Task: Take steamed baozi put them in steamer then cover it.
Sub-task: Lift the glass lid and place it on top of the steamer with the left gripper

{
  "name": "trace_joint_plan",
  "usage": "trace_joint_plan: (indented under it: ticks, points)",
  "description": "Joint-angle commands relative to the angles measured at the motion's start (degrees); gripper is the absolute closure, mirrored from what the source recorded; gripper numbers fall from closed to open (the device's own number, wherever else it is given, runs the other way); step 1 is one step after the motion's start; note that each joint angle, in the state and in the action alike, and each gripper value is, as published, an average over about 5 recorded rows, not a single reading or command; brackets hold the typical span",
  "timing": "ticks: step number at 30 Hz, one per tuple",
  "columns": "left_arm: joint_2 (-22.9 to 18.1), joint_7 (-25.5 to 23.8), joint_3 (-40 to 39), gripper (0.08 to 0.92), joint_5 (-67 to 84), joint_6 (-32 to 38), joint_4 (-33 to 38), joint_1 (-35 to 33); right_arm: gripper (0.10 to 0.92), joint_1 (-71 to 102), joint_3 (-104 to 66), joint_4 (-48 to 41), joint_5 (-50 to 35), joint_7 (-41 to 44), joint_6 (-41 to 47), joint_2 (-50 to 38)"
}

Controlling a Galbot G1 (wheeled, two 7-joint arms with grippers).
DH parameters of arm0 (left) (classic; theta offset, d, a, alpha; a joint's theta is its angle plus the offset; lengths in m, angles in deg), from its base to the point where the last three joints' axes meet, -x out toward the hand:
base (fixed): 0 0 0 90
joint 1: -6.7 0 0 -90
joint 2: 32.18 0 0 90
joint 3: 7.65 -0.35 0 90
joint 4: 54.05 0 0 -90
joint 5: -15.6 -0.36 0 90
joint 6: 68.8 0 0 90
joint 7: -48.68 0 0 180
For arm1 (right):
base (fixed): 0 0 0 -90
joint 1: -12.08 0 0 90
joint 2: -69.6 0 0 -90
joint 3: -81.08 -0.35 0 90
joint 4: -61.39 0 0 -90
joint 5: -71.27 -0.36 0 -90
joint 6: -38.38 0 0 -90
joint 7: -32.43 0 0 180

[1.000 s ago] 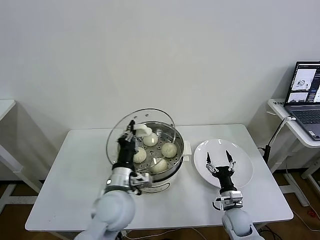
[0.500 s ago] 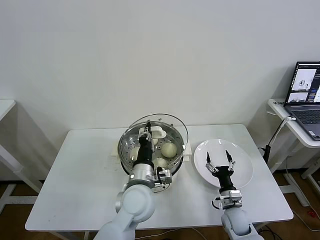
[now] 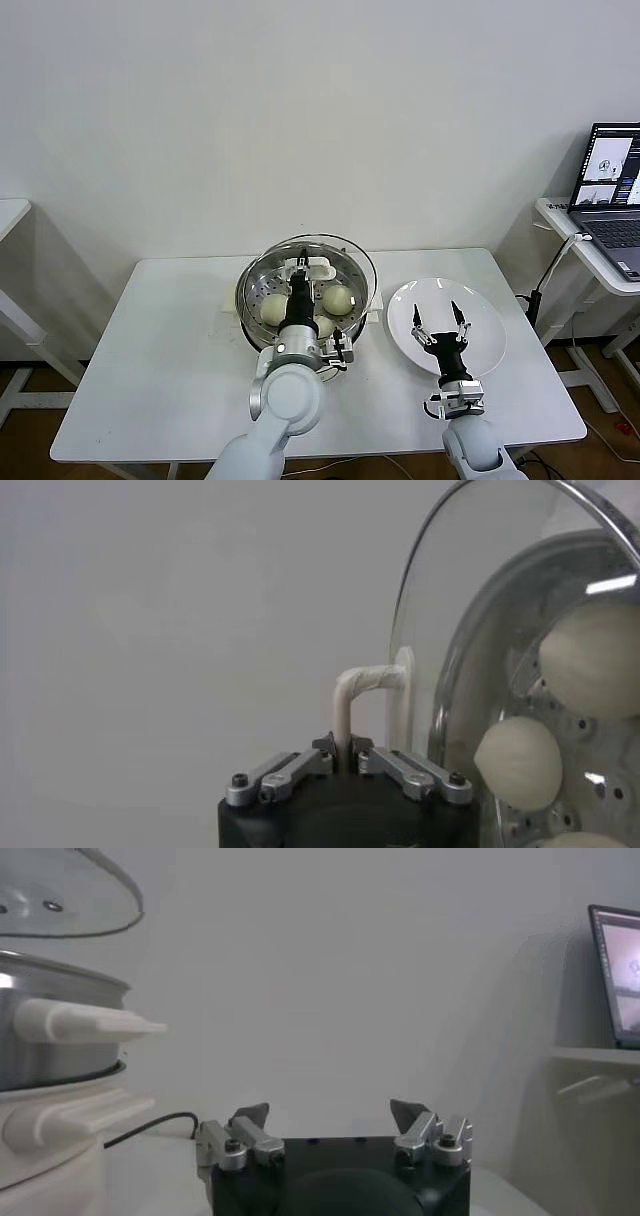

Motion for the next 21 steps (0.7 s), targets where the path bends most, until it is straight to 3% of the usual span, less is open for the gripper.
trace_joint_plan:
  ticks: [1, 21]
  points:
    - [-1.18, -0.48, 0.04, 0.809, -3.46, 0.60, -2.85, 0.29, 0.203, -0.18, 0.02, -0.24, 0.07, 0.02, -0.03, 0.02]
    - [-1.08, -0.55, 1.71, 0.809, -5.08, 1.44, -4.30, -0.12, 0.203, -0.91, 0.41, -0.80, 0.34, 0.04, -0.07, 0.41]
